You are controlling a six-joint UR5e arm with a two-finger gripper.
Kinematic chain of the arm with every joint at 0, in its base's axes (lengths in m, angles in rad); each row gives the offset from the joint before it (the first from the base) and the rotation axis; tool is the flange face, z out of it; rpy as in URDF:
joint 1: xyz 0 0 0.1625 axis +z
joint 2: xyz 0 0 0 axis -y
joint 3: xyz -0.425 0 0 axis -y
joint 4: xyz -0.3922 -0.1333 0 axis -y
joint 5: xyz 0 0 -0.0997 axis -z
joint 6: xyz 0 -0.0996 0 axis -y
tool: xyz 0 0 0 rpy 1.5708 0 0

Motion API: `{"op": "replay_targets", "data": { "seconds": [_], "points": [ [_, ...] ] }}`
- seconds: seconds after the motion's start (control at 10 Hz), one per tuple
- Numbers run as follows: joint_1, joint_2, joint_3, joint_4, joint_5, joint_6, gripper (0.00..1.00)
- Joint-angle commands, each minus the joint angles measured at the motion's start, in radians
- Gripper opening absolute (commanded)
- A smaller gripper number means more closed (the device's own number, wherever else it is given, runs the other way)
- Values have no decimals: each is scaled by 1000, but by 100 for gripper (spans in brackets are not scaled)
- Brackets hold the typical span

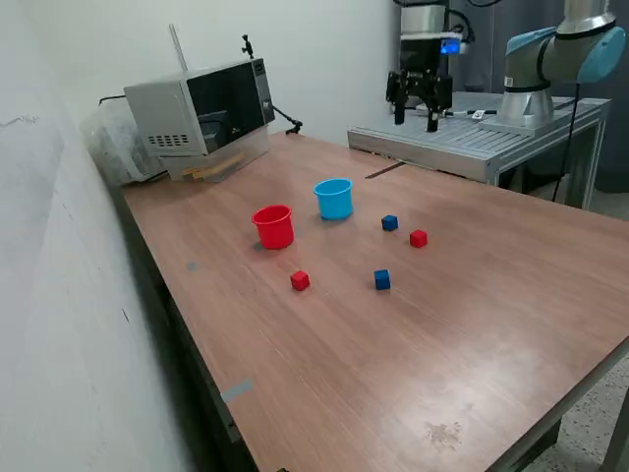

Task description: Place red objects in the red bin, and blue objects in the blue bin.

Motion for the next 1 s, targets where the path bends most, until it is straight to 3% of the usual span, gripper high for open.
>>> {"op": "replay_targets", "data": {
  "seconds": [0.0, 0.3, 0.6, 0.9],
  "points": [
    [-6, 218, 32, -160, 6, -22, 100],
    [-22, 315, 11, -184, 9, -51, 100],
    [-23, 376, -90, -196, 9, -55, 100],
    [-57, 418, -130, -234, 9, -61, 100]
  ]
}}
